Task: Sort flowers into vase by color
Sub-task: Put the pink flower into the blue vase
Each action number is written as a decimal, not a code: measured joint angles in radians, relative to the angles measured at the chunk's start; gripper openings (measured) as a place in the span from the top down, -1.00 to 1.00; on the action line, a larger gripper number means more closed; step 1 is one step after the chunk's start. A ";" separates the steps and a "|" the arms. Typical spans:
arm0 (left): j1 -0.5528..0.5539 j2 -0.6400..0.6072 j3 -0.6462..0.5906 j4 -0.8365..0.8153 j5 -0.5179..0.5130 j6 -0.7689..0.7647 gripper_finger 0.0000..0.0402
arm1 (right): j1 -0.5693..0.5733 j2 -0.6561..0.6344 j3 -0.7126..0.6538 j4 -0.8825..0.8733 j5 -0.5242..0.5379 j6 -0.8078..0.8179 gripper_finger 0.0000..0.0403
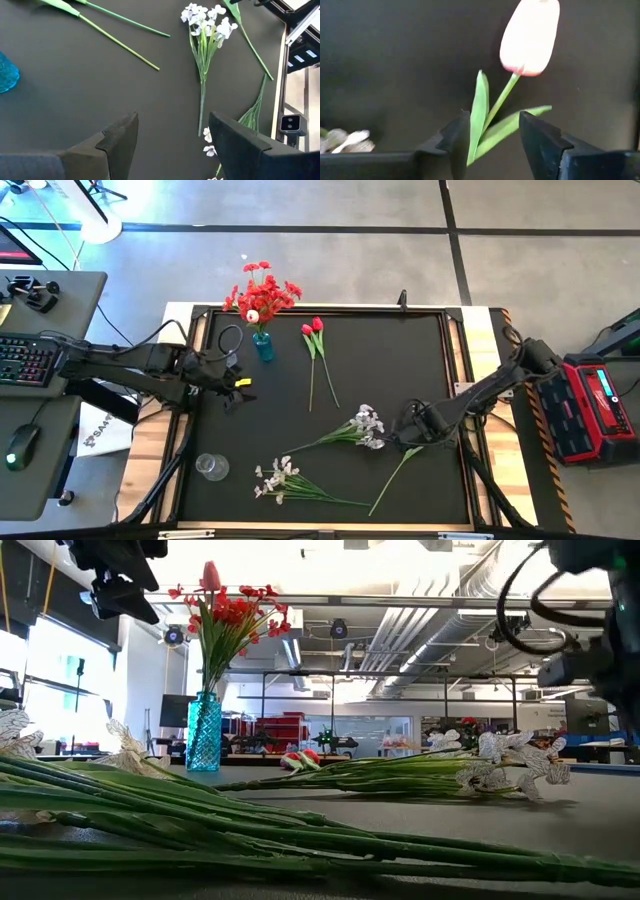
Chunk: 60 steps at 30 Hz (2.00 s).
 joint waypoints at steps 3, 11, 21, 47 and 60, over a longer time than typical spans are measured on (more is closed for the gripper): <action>0.000 0.000 0.000 0.000 0.000 0.000 -0.14 | 0.000 0.000 -0.045 0.031 -0.002 0.000 0.31; 0.000 0.000 0.000 -0.003 0.006 -0.010 -0.14 | 0.000 -0.003 -0.101 0.055 0.008 -0.014 0.61; 0.000 0.000 0.000 -0.001 0.006 0.006 -0.14 | 0.000 0.001 -0.055 0.083 0.087 -0.045 0.96; -0.073 -0.010 0.000 0.114 0.020 0.009 -0.14 | -0.066 0.000 0.413 0.068 0.684 -0.683 1.00; -0.154 -0.009 0.000 0.268 0.027 0.010 -0.14 | -0.141 0.000 0.434 0.547 0.722 -1.238 1.00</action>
